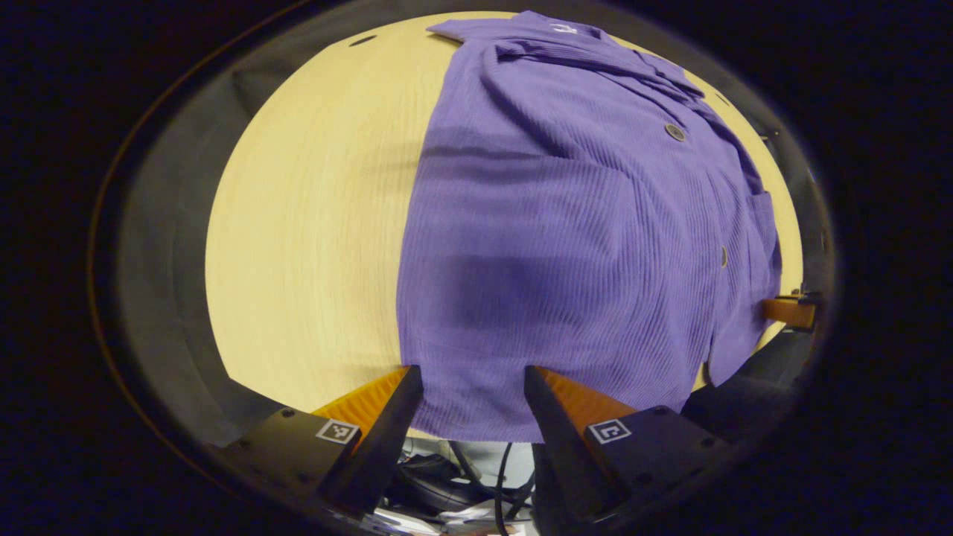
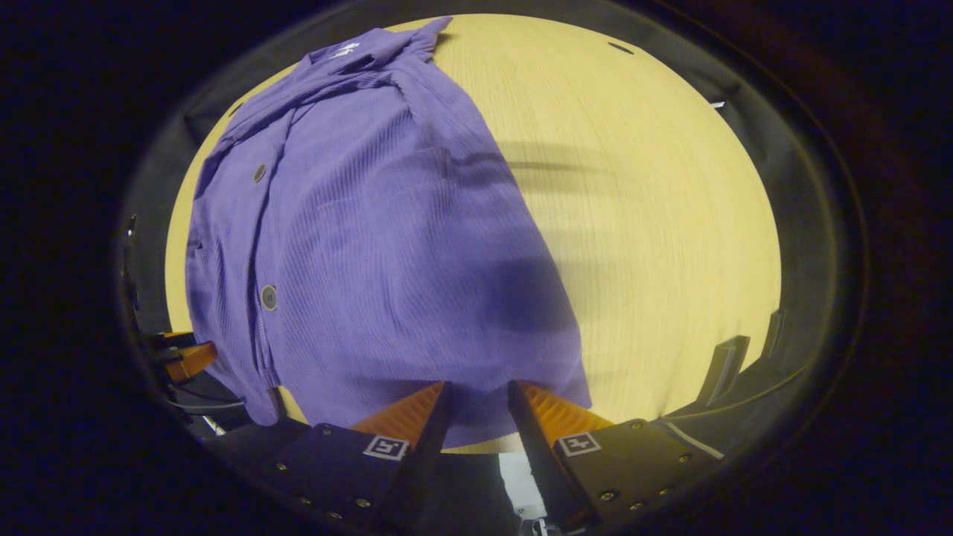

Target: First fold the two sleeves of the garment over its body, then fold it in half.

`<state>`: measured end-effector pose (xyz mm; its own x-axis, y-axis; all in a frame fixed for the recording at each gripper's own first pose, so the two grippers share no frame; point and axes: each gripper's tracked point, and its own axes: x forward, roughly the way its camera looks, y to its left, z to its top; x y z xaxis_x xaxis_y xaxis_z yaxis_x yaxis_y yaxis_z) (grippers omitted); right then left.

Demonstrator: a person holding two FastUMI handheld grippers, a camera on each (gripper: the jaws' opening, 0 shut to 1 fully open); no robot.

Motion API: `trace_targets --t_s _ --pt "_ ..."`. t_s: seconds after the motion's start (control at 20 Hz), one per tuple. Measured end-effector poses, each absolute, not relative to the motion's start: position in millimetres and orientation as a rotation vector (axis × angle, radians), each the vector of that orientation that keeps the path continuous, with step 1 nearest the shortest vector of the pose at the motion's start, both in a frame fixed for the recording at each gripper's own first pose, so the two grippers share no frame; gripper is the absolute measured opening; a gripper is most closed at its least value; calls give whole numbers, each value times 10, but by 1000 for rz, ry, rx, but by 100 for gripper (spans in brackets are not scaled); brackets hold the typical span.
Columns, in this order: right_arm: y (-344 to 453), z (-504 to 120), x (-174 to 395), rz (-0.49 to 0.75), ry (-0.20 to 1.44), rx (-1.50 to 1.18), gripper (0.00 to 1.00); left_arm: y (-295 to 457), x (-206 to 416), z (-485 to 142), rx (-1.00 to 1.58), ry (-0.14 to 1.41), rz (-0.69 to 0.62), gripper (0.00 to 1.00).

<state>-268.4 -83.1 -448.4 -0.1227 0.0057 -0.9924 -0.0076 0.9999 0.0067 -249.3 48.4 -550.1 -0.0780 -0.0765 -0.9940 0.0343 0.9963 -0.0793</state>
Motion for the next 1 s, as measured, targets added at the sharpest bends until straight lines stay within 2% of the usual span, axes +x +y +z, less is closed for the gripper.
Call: trace_targets --t_s 0.2,0.25,0.35,0.4,0.45,0.55,0.6,0.65,0.7,0.8,0.85,1.0 --pt "-811 -4491 -2677 2 1728 -30 58 474 -2479 -5520 -40 1626 -59 92" --pt "-811 -4492 -2674 5 1724 -32 58 482 -2479 -5518 -48 1621 -40 97" --pt "-804 -4507 -2651 14 1717 -38 58 428 -2488 -5514 -68 1619 -27 93" --pt "-805 -4473 -2669 15 1718 -41 58 395 -2494 -5502 -59 1619 -35 81" --pt "-810 -4491 -2665 29 1726 -54 53 327 -2490 -5494 -43 1619 -43 74" --pt "-802 -4560 -2699 28 1730 -45 53 217 -2458 -5527 8 1607 -40 42" --pt "-794 -4475 -2701 16 1740 -30 39 178 -2453 -5526 50 1608 -41 27" --pt "-797 -4487 -2694 29 1743 -41 24 167 -2441 -5525 100 1611 -62 19" --pt "-793 -4479 -2690 39 1750 -48 22 172 -2437 -5522 127 1620 -66 18" --pt "-784 -4505 -2677 33 1738 -28 22 207 -2396 -5585 101 1608 -41 7" --pt "-816 -4416 -2660 13 1739 -4 1 211 -2406 -5534 71 1609 -33 7" --pt "-782 -4493 -2632 17 1719 15 1 223 -2374 -5514 11 1603 -7 5"
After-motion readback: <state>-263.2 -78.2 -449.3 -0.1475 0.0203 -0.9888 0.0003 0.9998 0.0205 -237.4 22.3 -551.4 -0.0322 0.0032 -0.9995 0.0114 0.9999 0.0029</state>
